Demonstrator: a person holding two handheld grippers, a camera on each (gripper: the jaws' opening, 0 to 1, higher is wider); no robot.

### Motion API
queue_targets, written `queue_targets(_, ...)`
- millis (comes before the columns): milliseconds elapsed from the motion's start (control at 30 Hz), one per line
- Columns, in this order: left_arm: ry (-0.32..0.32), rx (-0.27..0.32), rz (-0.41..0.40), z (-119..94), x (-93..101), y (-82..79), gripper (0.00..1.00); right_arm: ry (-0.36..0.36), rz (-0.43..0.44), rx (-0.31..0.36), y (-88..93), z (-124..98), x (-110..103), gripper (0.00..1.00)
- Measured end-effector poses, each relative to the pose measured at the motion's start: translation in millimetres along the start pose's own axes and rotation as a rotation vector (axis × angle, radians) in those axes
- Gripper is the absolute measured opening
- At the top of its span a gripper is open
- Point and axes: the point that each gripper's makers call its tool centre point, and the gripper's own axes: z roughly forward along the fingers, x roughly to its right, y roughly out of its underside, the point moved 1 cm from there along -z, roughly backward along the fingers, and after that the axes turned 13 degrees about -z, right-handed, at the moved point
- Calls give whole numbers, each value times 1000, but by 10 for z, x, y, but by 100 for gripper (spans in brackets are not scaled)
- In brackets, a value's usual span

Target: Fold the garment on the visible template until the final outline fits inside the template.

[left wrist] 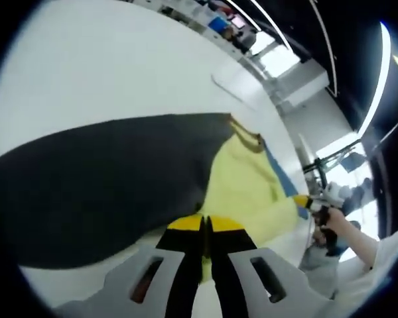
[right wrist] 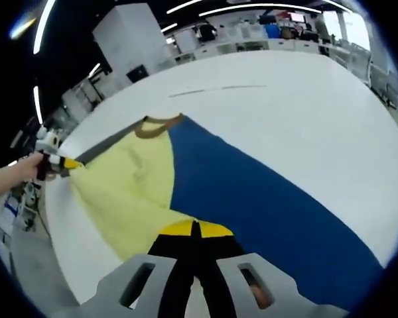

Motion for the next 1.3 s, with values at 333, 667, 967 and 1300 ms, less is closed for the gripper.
queue_targets(333,-19,-12,-67,142,-23,-89,0,7,47,11,59,29,17,1)
queue_targets(667,-15,-17,-90,166,-34,-83,0,2,63,26,58,27,21,1)
queue_targets(967,52,-14,-50,122,93,-42,7,7,62,60,48,-8,8,2)
queue_targets(1300,79,1,-65,0,73,68,6,-22,115,103,117,-133,-103,10)
